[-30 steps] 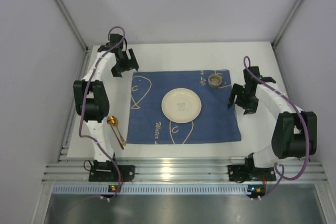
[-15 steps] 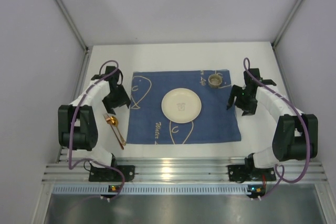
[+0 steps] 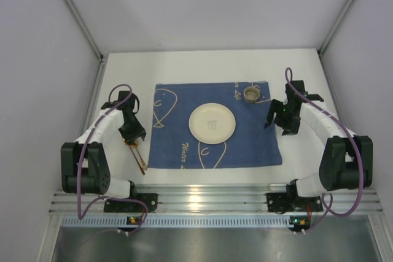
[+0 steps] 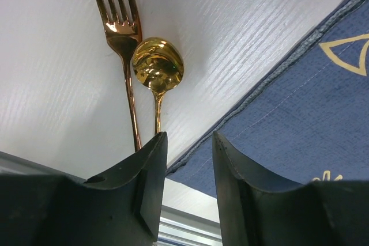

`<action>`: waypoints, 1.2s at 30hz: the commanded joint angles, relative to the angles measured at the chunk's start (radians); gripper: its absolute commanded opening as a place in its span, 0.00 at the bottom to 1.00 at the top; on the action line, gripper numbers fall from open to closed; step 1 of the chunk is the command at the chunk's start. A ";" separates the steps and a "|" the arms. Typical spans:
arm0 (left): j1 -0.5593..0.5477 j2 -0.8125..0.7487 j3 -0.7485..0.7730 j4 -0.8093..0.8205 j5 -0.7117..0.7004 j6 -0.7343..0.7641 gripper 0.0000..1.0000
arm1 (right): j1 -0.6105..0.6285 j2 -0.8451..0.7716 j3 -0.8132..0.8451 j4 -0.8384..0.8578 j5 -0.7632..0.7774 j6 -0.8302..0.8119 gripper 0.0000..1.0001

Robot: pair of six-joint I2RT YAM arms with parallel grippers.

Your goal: Set the dinner table for one person

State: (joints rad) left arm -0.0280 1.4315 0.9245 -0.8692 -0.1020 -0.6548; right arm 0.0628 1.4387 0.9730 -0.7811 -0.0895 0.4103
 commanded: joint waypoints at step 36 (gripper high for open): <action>0.017 0.144 -0.145 0.154 -0.085 -0.108 0.28 | 0.003 -0.026 -0.011 0.022 -0.009 -0.013 0.79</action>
State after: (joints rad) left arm -0.0166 1.5108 0.8085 -0.8402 -0.1577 -0.7696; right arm 0.0628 1.4178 0.9546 -0.7708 -0.0967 0.4103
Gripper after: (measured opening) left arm 0.292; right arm 0.785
